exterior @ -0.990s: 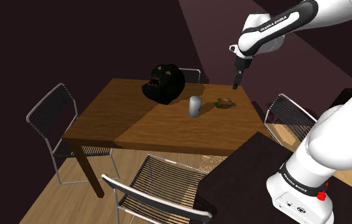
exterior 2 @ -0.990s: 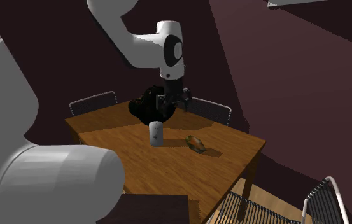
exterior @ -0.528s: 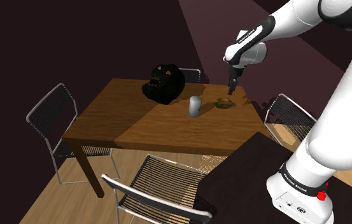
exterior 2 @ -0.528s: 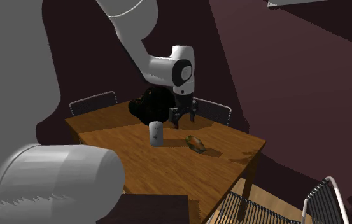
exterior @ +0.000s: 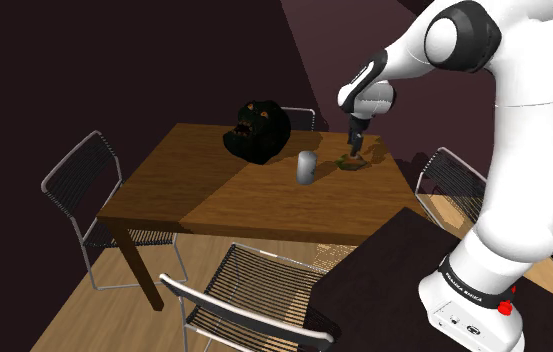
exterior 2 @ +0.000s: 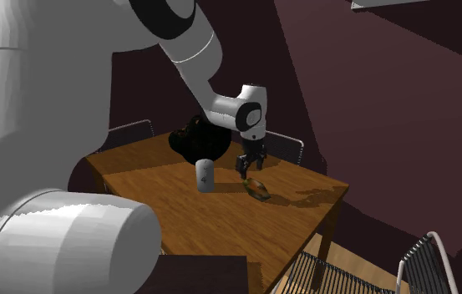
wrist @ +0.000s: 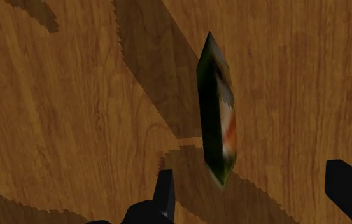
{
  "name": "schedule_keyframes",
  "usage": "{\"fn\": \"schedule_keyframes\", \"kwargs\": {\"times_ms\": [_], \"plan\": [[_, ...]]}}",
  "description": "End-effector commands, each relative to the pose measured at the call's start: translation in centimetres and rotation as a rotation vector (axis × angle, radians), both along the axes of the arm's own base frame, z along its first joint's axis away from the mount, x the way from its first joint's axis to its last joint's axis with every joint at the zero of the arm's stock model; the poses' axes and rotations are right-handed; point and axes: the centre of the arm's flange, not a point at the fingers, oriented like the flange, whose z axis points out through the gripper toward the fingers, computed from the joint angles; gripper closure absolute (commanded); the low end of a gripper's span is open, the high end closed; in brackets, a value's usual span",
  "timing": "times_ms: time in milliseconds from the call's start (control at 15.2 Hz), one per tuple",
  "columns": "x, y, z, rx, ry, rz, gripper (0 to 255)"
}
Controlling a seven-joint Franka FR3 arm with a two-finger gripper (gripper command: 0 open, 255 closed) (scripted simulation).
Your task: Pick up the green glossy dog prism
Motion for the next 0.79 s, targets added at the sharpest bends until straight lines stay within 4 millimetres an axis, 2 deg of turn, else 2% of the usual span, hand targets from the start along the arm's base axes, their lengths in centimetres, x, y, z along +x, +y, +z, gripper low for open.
{"fn": "schedule_keyframes", "kwargs": {"times_ms": [0, 462, 594, 660, 726], "plan": [[1.1, -0.7, -1.6, 0.004, 0.003, 0.027, 0], [1.1, -0.7, -5.6, 0.004, 0.003, 0.027, 0], [1.1, -0.7, -5.6, 0.004, 0.003, 0.027, 0], [1.2, -0.8, -5.7, 0.004, 0.003, 0.027, 255], [1.2, -0.8, -5.7, 0.004, 0.003, 0.027, 255]]}}
